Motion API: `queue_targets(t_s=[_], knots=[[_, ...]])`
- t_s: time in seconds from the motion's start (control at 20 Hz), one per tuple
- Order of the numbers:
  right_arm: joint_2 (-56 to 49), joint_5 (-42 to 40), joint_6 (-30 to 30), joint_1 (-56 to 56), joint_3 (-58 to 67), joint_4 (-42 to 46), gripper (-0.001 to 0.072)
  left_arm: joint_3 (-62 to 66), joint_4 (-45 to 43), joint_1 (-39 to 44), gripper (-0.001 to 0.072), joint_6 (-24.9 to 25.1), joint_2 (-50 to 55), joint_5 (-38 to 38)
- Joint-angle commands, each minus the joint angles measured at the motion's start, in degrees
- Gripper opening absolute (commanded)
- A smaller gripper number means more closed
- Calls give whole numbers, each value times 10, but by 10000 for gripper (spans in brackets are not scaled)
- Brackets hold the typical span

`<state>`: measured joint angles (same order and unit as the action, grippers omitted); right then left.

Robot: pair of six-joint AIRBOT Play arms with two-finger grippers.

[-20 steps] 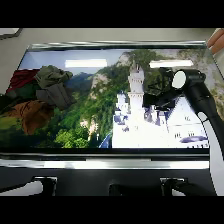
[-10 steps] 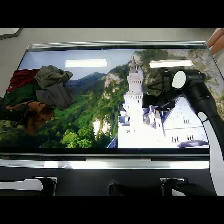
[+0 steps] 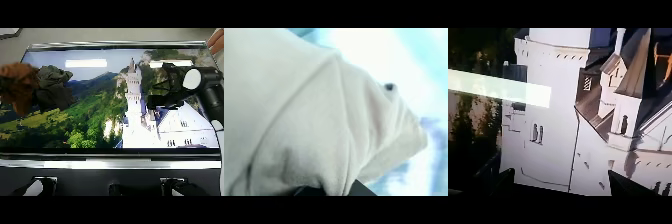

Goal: Fold the shirts.

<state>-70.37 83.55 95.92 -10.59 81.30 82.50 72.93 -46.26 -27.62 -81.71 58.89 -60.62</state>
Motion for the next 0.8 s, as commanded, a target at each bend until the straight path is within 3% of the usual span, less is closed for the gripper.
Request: queue_targets(t_s=[0.0,0.2,0.35,0.55,0.75], knots=[[65,22,-6,0,0,23,669,-1,27,114,29,-29,-190,31],[151,43,-6,0,0,38,669,-49,28,291,28,-123,-295,30],[213,66,8,0,0,41,669,-113,22,405,28,-131,-292,31],[273,90,30,0,0,52,669,-227,-32,522,29,-128,-204,33],[286,109,58,0,0,57,669,-265,-25,663,28,-83,-10,88]])
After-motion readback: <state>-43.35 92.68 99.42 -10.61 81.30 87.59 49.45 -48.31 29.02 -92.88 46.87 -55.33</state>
